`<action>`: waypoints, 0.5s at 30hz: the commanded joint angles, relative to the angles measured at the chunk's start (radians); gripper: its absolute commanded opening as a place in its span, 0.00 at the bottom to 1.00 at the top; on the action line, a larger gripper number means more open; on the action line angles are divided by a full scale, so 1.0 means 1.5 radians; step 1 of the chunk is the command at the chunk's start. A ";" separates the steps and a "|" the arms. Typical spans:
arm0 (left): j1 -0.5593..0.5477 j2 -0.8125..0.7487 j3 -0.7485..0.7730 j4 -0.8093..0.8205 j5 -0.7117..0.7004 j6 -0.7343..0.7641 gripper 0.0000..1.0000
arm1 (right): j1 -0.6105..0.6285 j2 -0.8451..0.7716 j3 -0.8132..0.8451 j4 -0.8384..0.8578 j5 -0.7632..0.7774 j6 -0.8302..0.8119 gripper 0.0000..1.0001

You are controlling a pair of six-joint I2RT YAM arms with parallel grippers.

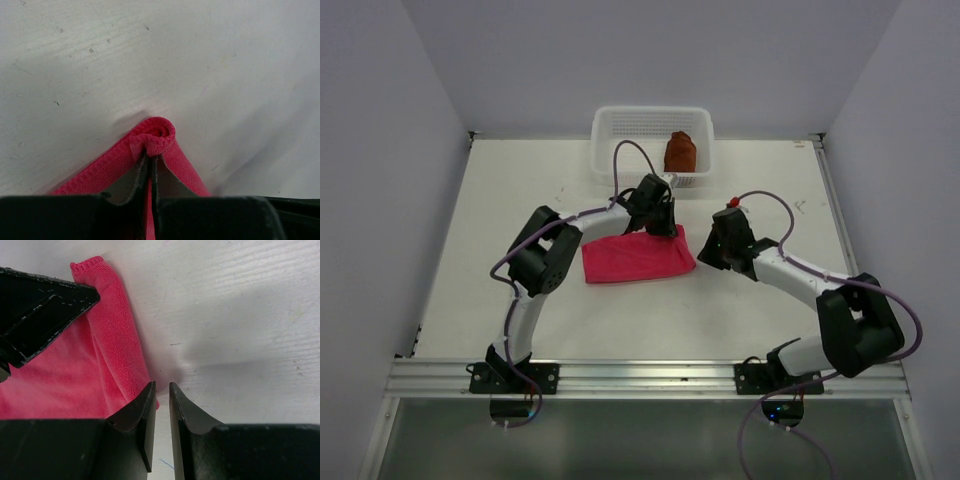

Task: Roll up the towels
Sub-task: Roll the towel

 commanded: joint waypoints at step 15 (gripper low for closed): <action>0.012 -0.019 -0.036 -0.024 -0.027 -0.003 0.00 | -0.005 0.064 -0.017 0.120 -0.116 0.020 0.27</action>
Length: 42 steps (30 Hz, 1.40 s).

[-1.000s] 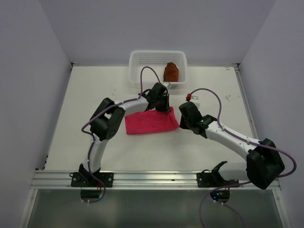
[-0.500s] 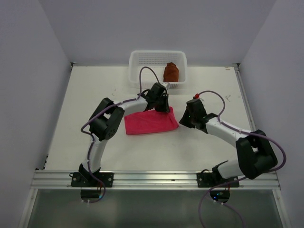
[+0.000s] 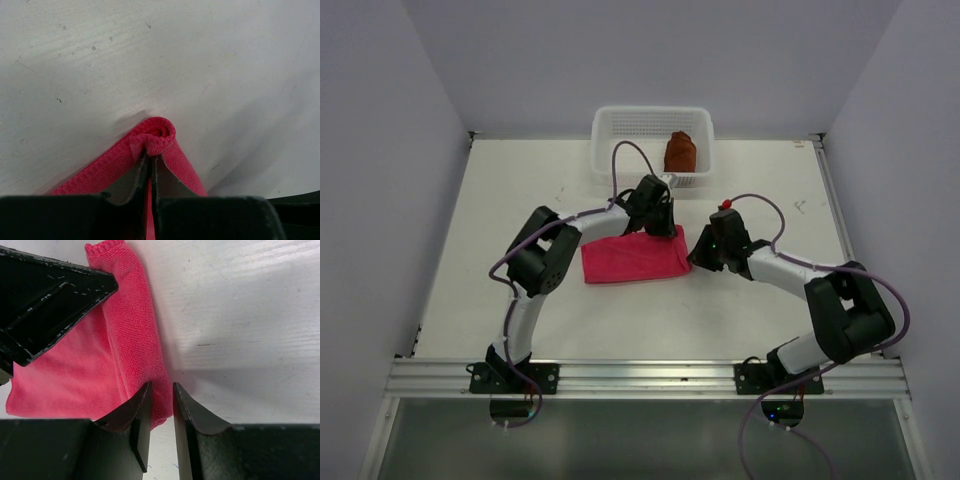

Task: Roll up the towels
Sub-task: Roll the towel

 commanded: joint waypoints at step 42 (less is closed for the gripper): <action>0.016 -0.017 -0.050 -0.031 -0.068 -0.033 0.00 | 0.062 0.071 -0.058 0.073 -0.035 0.021 0.20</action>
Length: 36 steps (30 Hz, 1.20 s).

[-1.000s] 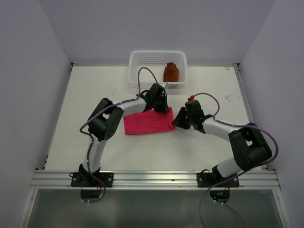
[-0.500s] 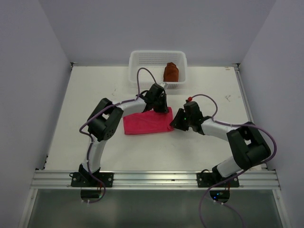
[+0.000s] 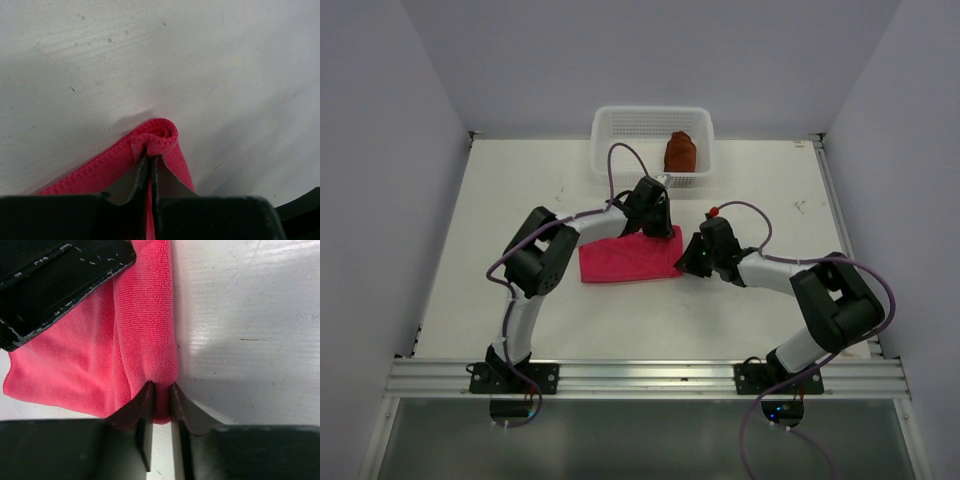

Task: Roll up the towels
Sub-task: Roll the towel

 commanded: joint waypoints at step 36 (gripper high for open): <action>0.032 -0.045 0.092 -0.129 0.036 0.015 0.34 | 0.181 -0.010 0.105 -0.238 0.353 -0.165 0.00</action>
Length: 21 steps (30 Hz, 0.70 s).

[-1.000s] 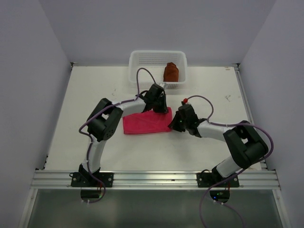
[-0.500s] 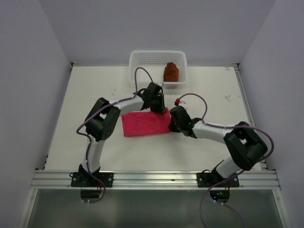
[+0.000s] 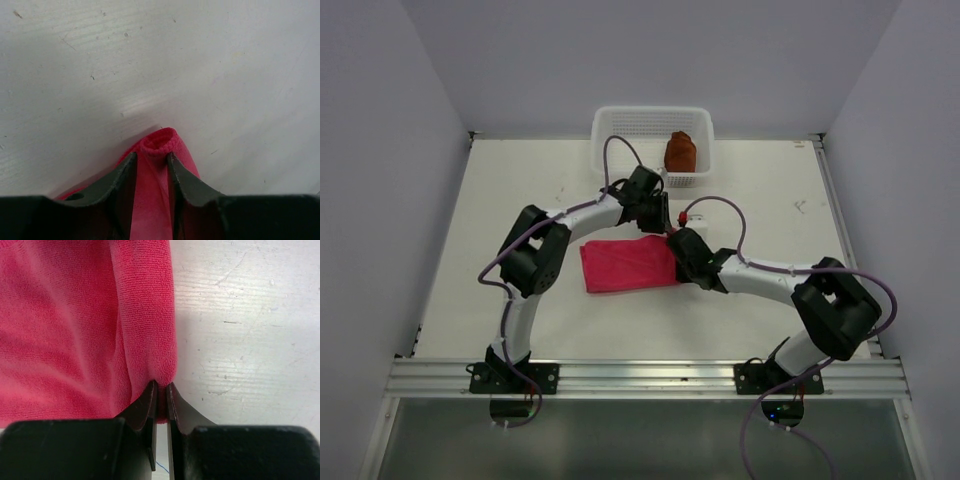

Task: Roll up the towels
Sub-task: Roll the towel

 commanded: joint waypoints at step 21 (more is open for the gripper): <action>0.015 -0.056 0.081 -0.051 0.039 0.015 0.38 | 0.097 0.072 0.117 -0.174 0.226 -0.012 0.00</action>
